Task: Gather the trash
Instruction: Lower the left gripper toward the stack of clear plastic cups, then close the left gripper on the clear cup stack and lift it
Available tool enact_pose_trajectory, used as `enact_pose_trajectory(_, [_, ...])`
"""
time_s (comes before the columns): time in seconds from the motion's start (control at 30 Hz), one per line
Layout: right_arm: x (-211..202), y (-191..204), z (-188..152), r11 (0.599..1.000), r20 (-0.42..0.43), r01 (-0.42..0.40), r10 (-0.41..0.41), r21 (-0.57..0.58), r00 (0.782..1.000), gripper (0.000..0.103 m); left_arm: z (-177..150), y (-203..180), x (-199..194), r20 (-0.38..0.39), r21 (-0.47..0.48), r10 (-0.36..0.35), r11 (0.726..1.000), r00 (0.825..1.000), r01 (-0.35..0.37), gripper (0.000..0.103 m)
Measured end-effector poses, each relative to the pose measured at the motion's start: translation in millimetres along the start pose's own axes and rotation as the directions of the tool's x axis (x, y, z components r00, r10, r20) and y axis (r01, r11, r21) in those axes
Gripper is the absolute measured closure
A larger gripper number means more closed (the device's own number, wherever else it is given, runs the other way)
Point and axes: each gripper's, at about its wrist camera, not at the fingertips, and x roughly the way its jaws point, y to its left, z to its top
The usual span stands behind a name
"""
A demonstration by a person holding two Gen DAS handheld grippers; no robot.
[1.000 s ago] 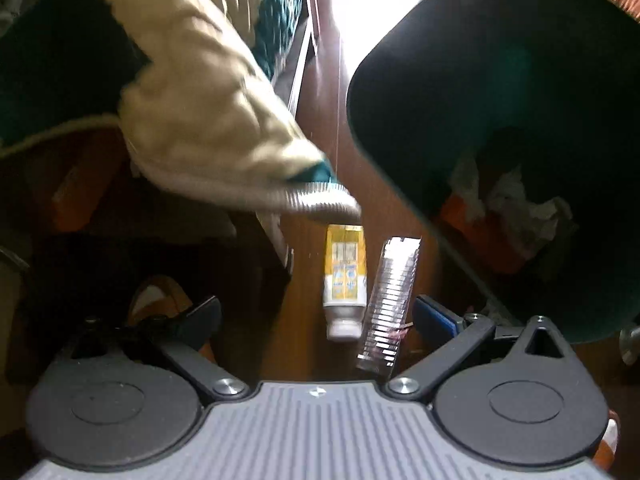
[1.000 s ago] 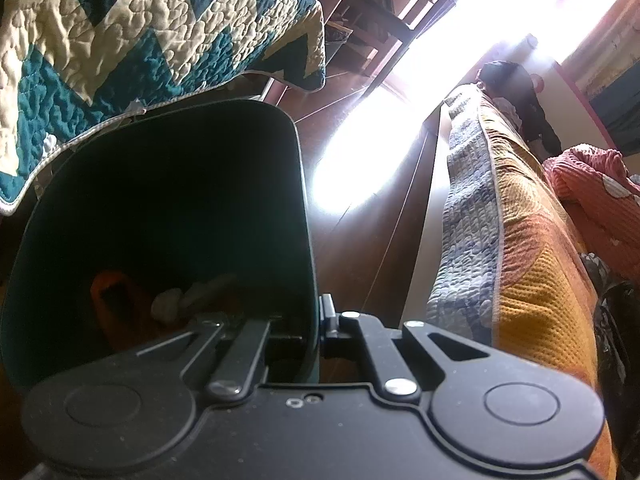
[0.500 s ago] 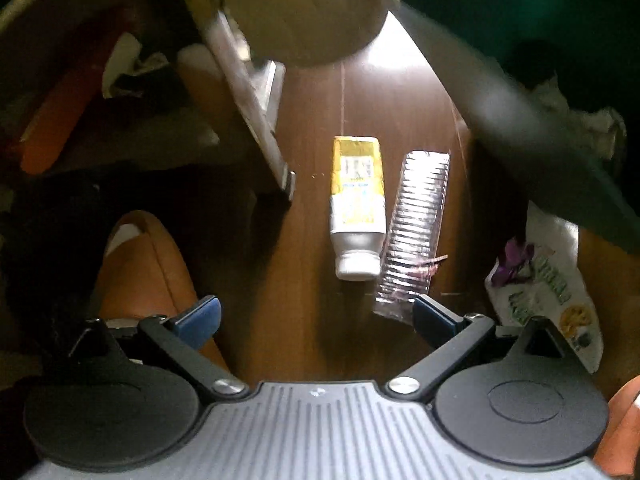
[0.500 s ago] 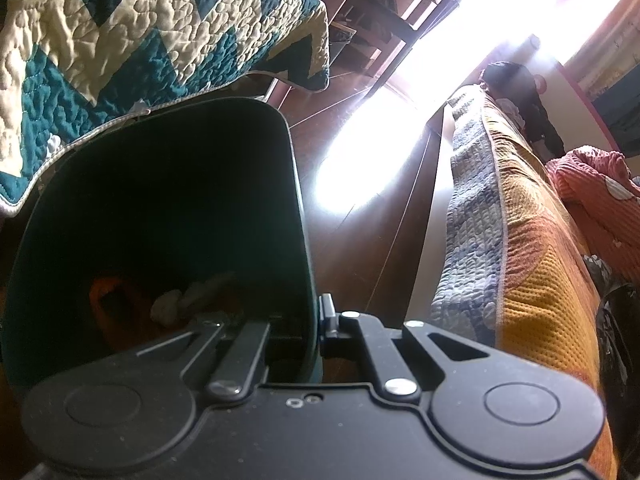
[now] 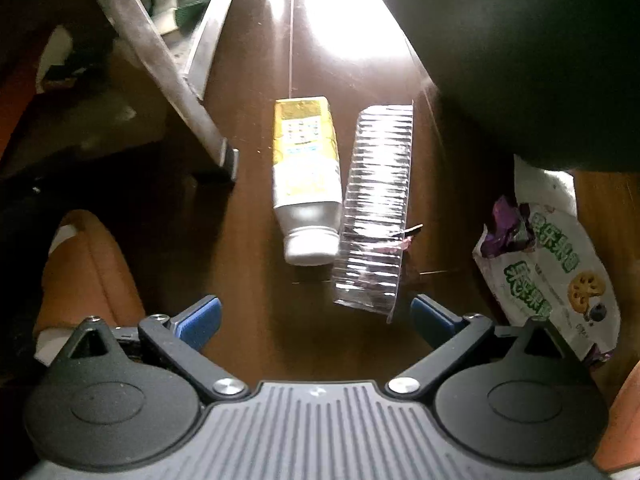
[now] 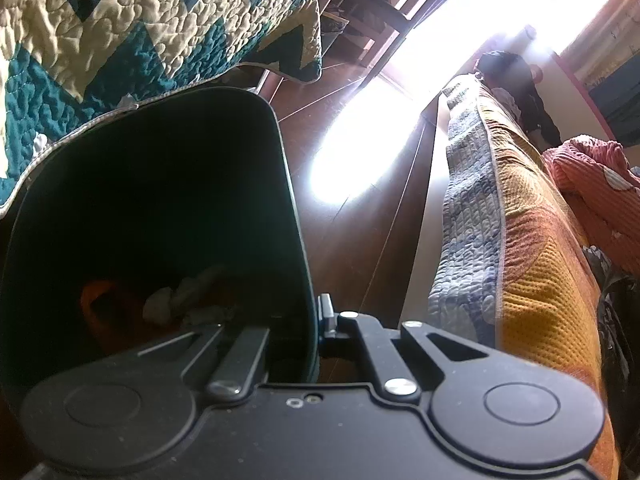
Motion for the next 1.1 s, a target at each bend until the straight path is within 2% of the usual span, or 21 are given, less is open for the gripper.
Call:
enact_pose_trajectory(0.23, [2.5,-1.5,-0.5,1.000,-0.010,0.001,-0.001,0.008,1.000,0.099,1.5,-12.0,22.2,-0.028,0.043,-0.043,0.998,0.999,0.045,0.012])
enact_pose_trajectory(0.33, [4.3,-2.1,-1.1,1.000,-0.014,0.001,-0.001,0.011,1.000,0.099,5.9,-13.1,29.6,-0.051,0.030,-0.065,0.997,0.997,0.067,0.019])
enact_pose_trajectory(0.4, [4.9,-2.4,-1.3,1.000,-0.015,0.001,-0.001,0.013,1.000,0.099,8.3,-13.1,35.7,-0.074,0.024,-0.079,0.996,0.994,0.081,0.029])
enact_pose_trajectory(0.57, [6.1,-3.9,-1.1,1.000,-0.019,0.000,0.000,0.020,1.000,0.099,12.7,-16.7,40.4,-0.088,0.030,-0.082,0.996,0.993,0.085,0.039])
enact_pose_trajectory(0.73, [6.6,-2.0,-1.5,1.000,-0.021,0.001,-0.001,0.014,1.000,0.099,15.2,-19.3,41.9,-0.098,0.035,-0.088,0.995,0.991,0.091,0.063])
enact_pose_trajectory(1.1, [6.0,-1.3,-2.5,1.000,-0.020,0.003,-0.003,0.012,1.000,0.099,9.6,-16.2,15.4,-0.081,0.062,-0.046,0.997,0.996,0.051,0.064])
